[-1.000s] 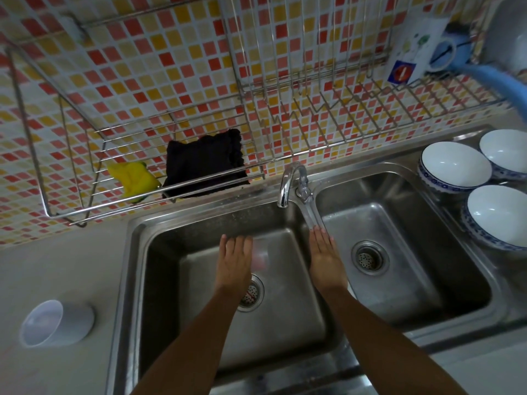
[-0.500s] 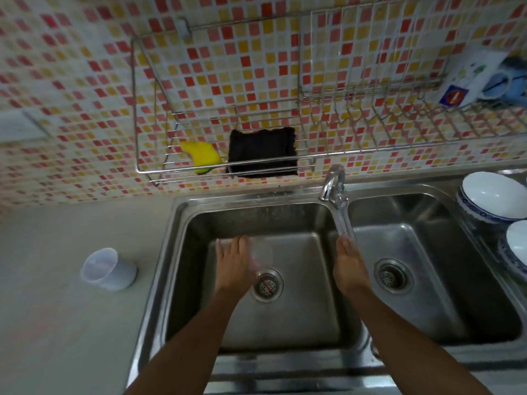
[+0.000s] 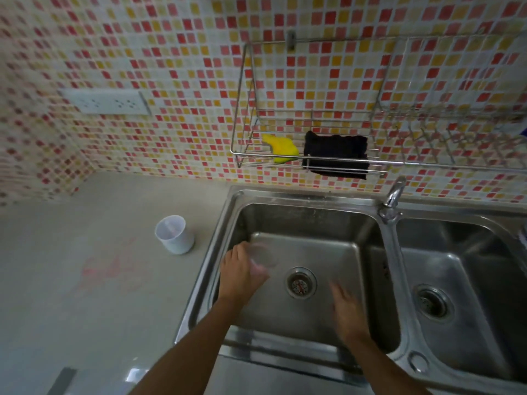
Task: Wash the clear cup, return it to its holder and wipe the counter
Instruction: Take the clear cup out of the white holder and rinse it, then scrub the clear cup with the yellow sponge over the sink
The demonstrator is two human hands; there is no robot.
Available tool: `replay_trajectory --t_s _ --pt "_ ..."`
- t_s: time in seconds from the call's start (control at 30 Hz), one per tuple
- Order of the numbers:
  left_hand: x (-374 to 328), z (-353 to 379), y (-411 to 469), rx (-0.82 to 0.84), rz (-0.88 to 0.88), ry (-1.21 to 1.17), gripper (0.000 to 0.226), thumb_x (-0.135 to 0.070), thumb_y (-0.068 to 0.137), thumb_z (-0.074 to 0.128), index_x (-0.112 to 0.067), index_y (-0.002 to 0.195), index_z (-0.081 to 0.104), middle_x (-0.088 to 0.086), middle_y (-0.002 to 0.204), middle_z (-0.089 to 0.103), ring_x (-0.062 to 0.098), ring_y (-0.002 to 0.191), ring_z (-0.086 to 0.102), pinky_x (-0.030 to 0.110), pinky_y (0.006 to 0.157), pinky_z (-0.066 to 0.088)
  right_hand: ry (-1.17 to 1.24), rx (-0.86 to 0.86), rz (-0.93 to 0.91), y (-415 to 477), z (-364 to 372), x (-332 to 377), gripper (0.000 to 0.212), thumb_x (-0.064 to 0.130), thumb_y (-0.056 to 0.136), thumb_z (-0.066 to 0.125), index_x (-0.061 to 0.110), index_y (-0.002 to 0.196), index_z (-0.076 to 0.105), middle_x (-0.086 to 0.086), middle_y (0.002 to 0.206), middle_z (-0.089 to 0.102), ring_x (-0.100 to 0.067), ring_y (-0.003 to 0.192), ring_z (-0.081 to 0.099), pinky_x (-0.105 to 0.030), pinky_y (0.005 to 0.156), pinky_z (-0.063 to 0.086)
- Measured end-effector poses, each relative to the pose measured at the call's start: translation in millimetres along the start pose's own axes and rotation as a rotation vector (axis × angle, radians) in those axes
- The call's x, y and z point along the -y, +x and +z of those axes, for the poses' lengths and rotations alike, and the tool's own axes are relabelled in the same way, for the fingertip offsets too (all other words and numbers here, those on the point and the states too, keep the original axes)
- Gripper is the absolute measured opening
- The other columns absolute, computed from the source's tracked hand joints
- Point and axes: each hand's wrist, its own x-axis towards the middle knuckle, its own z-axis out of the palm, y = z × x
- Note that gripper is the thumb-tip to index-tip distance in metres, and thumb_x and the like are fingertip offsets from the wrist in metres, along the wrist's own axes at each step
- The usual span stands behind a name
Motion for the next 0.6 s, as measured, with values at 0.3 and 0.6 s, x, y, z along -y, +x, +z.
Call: replay_trajectory --t_s 0.3,0.6 --pt "8 -5 -11 0.016 0.069 0.037 0.061 -0.057 0.063 0.067 -0.037 0.117 0.048 -0.015 0.096 0.046 0.004 0.09 0.047 0.024 0.088 0.042 0.043 -0.043 -0.038 -14 -3 14 0.063 0.01 0.094 0.049 0.024 0.15 0.023 -0.008 0.156 0.027 -0.028 0.139 0.034 -0.038 0.111 0.034" --pt "-10 -37 17 -0.199 0.213 -0.148 0.07 -0.035 0.064 0.08 -0.024 0.121 0.04 0.005 0.113 0.059 0.025 0.101 0.058 0.038 0.088 0.048 0.417 -0.594 -0.365 -1 -165 150 0.041 0.018 0.097 0.052 0.019 0.137 0.047 0.01 0.133 0.043 0.002 0.122 0.037 -0.002 0.097 0.023"
